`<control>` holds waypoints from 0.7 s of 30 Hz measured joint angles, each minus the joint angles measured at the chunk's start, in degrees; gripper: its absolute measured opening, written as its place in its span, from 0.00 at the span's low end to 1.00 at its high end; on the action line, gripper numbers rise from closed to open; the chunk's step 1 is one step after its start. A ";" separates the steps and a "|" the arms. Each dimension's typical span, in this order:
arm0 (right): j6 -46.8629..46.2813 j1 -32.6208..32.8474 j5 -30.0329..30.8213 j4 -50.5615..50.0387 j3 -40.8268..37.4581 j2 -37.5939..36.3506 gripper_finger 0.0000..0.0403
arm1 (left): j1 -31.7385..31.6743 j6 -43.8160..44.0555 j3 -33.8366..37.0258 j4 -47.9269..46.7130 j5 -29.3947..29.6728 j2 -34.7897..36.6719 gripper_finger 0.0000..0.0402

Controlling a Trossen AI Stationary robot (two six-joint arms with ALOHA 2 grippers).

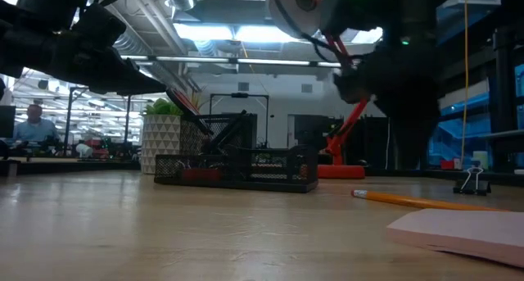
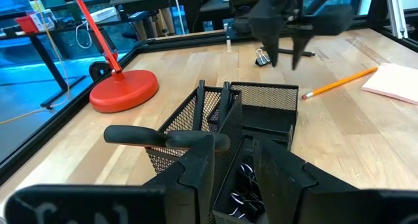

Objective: Pick and place office supplies into organizer
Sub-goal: Put the black binder clip into the black desk organizer

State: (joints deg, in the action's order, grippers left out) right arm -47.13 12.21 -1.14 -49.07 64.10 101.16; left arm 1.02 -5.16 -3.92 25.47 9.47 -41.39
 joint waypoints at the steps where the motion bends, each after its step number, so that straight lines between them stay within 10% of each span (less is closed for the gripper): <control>1: -0.50 0.00 0.55 -2.24 0.00 0.00 0.46 | 0.00 0.01 0.00 0.00 0.00 -0.01 0.25; 10: -3.76 -0.04 9.08 -20.51 0.00 0.00 0.46 | 0.00 0.01 0.00 0.00 0.00 -0.02 0.25; 21: -6.64 -2.42 7.67 -19.88 -3.00 -0.02 0.46 | 0.00 0.03 0.00 0.00 0.00 0.00 0.25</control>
State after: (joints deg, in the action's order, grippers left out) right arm -53.77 9.79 6.53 -68.95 61.10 101.14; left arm 1.02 -5.13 -3.92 25.47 9.47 -41.39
